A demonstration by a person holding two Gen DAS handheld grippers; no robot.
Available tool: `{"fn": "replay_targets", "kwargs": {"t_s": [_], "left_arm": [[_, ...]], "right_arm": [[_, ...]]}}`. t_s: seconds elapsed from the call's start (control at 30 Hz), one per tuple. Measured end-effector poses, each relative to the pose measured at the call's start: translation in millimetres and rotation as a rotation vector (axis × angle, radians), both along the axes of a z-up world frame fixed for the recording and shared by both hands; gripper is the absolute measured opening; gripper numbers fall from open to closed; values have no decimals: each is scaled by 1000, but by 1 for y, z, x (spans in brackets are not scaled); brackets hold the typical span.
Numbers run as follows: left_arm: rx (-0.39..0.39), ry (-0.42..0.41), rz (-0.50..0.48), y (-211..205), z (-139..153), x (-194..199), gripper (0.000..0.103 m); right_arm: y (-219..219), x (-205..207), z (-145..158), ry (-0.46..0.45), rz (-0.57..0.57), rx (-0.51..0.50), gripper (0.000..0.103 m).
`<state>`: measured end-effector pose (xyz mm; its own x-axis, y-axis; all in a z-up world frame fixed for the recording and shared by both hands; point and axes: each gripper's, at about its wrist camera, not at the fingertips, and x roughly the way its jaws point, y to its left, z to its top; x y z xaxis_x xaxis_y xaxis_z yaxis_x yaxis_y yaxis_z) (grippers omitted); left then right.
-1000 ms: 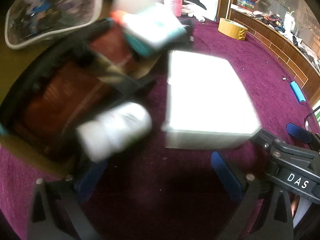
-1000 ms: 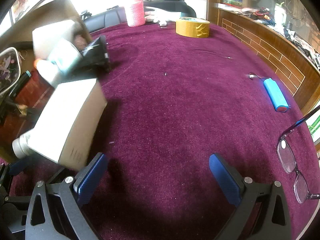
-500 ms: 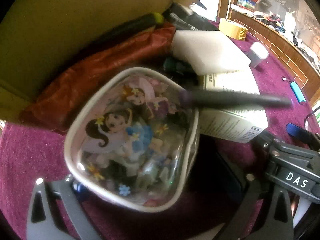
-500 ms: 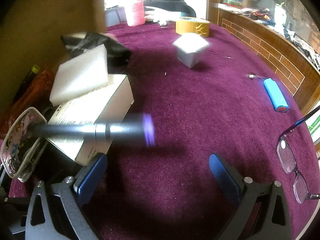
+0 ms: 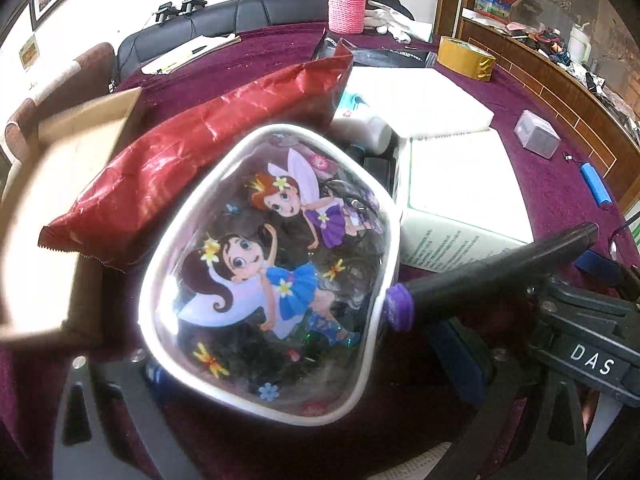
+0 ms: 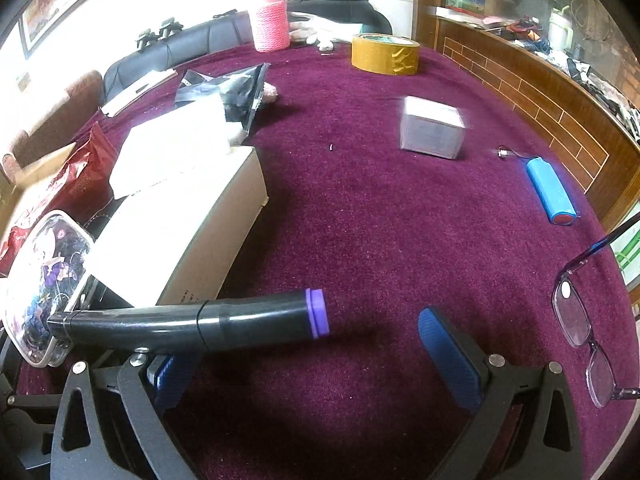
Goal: Organize objects
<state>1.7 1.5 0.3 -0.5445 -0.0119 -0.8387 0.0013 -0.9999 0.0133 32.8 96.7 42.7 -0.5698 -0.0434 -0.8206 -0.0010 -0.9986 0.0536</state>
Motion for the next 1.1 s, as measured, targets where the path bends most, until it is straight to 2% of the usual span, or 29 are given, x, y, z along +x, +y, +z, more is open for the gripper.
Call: {"fn": "replay_targets", "kwargs": {"t_s": [0.47,0.63,0.7,0.77,0.83,0.9,1.0,1.07,1.1], "left_arm": [[0,-1,0,2,0,-2,103],[4,-4,-10,2,1,-3,103],[13,-16,-66,-4,3,1,103],[13,-27,-89,-7,5,4,103],[33,-31,-129,-13,8,16,103],[83,0,-175,-25,15,36,103],[66,44,-242,-29,24,61,102],[63,96,-325,-24,33,76,90],[42,115,-381,-17,38,83,89]], "right_arm": [[-3,-1,0,-7,-4,18,103],[11,-3,4,-22,88,-8,103],[24,-3,7,-33,68,19,103],[36,3,13,-13,67,30,103],[44,11,22,24,54,91,103],[48,24,32,93,48,117,103],[52,35,42,132,79,100,103],[55,41,47,156,89,79,103],[56,43,48,164,92,70,103]]}}
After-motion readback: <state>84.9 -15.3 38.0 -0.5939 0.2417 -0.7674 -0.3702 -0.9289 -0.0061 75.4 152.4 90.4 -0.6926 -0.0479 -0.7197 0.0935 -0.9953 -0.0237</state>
